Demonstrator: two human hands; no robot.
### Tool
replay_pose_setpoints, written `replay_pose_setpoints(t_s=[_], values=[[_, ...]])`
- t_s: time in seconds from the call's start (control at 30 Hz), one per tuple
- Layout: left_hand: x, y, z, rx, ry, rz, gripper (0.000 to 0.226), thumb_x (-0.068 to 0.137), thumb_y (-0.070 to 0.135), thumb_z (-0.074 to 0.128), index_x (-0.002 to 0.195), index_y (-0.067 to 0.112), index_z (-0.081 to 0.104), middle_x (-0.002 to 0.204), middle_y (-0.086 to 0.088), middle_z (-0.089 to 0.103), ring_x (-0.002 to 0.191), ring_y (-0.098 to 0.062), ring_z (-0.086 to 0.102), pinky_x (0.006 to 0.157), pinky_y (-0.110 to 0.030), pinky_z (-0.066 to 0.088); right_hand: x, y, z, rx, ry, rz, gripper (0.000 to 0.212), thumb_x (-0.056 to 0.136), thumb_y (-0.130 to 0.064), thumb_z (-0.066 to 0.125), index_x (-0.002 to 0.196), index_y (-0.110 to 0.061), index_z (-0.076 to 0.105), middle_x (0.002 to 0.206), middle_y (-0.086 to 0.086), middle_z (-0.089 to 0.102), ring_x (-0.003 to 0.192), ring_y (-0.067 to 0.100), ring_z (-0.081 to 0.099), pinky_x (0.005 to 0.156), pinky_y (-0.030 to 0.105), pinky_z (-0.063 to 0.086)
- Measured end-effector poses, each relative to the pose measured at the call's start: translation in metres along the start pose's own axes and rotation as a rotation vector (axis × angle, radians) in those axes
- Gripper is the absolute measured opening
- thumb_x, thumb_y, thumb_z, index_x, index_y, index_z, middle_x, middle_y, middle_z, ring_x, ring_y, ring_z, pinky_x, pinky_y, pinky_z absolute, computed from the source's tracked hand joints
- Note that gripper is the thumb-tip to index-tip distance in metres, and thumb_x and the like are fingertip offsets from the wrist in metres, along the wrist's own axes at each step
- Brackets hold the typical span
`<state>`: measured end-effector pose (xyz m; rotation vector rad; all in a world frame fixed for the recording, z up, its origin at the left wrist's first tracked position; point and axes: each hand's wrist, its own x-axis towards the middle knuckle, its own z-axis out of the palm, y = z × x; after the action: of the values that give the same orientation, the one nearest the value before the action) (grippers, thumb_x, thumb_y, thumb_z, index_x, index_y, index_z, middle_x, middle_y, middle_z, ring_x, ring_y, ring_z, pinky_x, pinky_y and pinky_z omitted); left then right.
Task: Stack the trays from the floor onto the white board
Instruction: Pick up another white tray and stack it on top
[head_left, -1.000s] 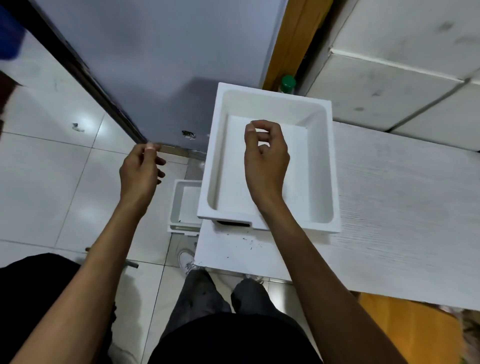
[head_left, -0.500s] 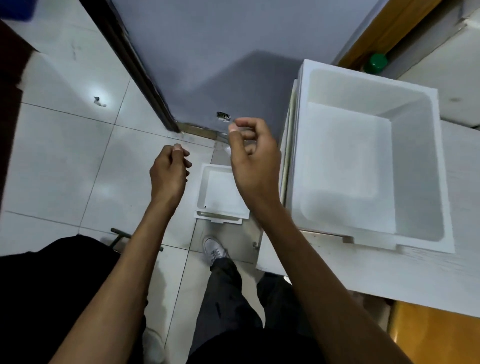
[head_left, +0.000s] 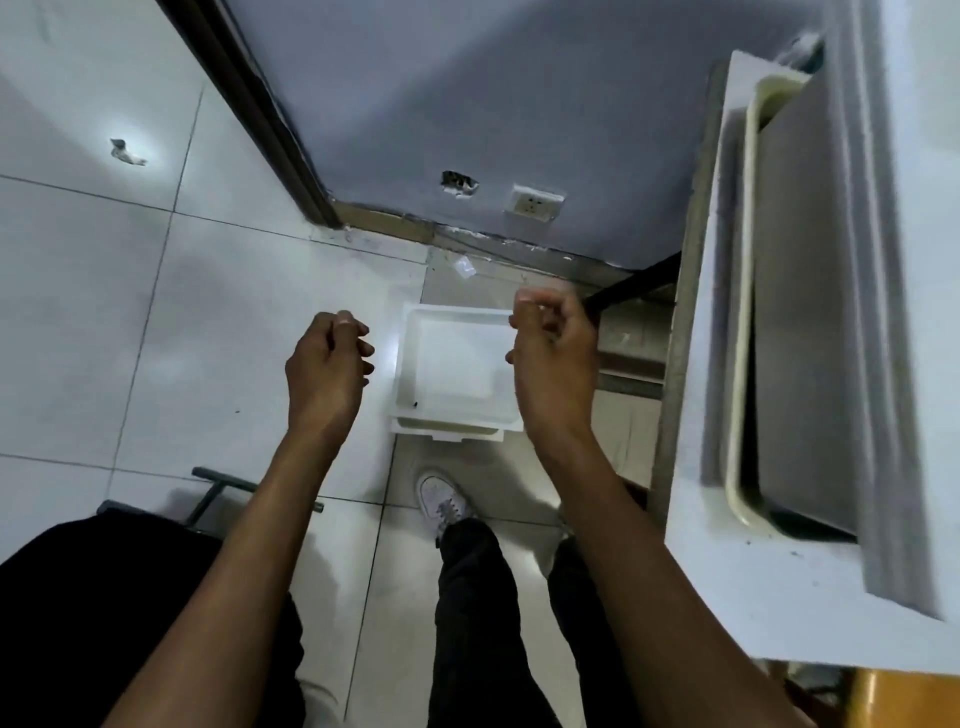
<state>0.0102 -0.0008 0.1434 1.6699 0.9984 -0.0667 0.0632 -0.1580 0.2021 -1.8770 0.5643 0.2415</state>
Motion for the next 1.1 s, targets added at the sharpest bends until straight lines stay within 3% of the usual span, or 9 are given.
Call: replay_pose_setpoints(t_s=[0.17,0.37,0.43,0.6,0.73,0.87,0.97,1.03,1.1], values=[[0.035,-0.062,0.016,-0.015,-0.021,-0.047,0.031,0.103,0.032,0.039,0.095,0.01,0.06,0.081,-0.001,0.063,0.067,-0.016,0.058,0.065,-0.028,0.047,0.025,0.065,0.036,-0.009,0.043,0.063,0.005,0.093,-0.027,0.059,0.094,-0.024,0.063,0.095,0.003,0.069,0.082,0.012,0.063,0.079,0.044,0.058],[0.071,-0.142,0.04,-0.012,-0.043,-0.111,0.03,0.103,0.033,0.041,0.099,0.01,0.061,0.083,0.0,0.064,0.068,-0.016,0.059,0.066,-0.028,0.047,0.051,0.143,0.075,-0.053,0.094,0.181,0.005,0.092,-0.034,0.057,0.088,-0.034,0.06,0.094,-0.003,0.07,0.079,0.016,0.066,0.057,0.017,0.047],[0.082,-0.166,0.046,-0.006,-0.041,-0.124,0.031,0.102,0.034,0.042,0.098,0.01,0.062,0.083,-0.001,0.065,0.069,-0.017,0.06,0.066,-0.028,0.047,0.061,0.165,0.083,-0.065,0.11,0.204,0.004,0.092,-0.034,0.057,0.091,-0.032,0.061,0.096,-0.004,0.07,0.081,0.017,0.067,0.053,0.018,0.041],[0.115,-0.215,0.073,0.01,-0.062,-0.154,0.03,0.101,0.033,0.044,0.1,0.01,0.063,0.084,-0.001,0.066,0.07,-0.017,0.062,0.066,-0.027,0.047,0.1,0.224,0.093,-0.162,0.144,0.182,0.011,0.093,-0.029,0.056,0.099,-0.025,0.063,0.08,-0.017,0.059,0.07,0.0,0.057,0.05,0.013,0.04],[0.136,-0.246,0.099,0.013,-0.093,-0.179,0.028,0.101,0.031,0.047,0.101,0.008,0.063,0.085,-0.002,0.066,0.07,-0.016,0.06,0.064,-0.024,0.046,0.135,0.276,0.094,-0.202,0.223,0.226,0.008,0.093,-0.024,0.056,0.095,-0.021,0.062,0.073,-0.016,0.054,0.066,-0.002,0.052,0.046,0.002,0.037],[0.152,-0.284,0.12,0.083,-0.107,-0.222,0.024,0.1,0.032,0.049,0.106,0.014,0.063,0.095,-0.003,0.068,0.083,-0.019,0.064,0.076,-0.032,0.053,0.161,0.322,0.09,-0.295,0.272,0.222,0.008,0.093,-0.022,0.056,0.097,-0.018,0.061,0.078,-0.009,0.059,0.067,0.002,0.053,0.053,0.005,0.039],[0.164,-0.306,0.13,0.193,-0.122,-0.193,0.025,0.099,0.032,0.051,0.115,0.017,0.062,0.107,-0.003,0.067,0.093,-0.022,0.064,0.077,-0.032,0.05,0.178,0.349,0.088,-0.361,0.276,0.194,0.018,0.092,-0.023,0.056,0.107,-0.014,0.06,0.097,0.001,0.064,0.09,0.02,0.062,0.073,0.024,0.047],[0.173,-0.318,0.139,0.256,-0.129,-0.173,0.029,0.098,0.031,0.054,0.123,0.016,0.06,0.112,-0.003,0.065,0.094,-0.021,0.062,0.078,-0.029,0.047,0.19,0.368,0.086,-0.415,0.272,0.178,0.024,0.092,-0.025,0.056,0.113,-0.013,0.058,0.109,0.006,0.064,0.101,0.024,0.061,0.079,0.027,0.046],[0.184,-0.327,0.147,0.312,-0.122,-0.156,0.036,0.097,0.031,0.056,0.131,0.017,0.057,0.12,-0.005,0.065,0.103,-0.025,0.062,0.09,-0.036,0.048,0.2,0.384,0.085,-0.455,0.259,0.162,0.03,0.092,-0.026,0.057,0.118,-0.011,0.055,0.118,0.009,0.061,0.106,0.024,0.06,0.083,0.026,0.046]])
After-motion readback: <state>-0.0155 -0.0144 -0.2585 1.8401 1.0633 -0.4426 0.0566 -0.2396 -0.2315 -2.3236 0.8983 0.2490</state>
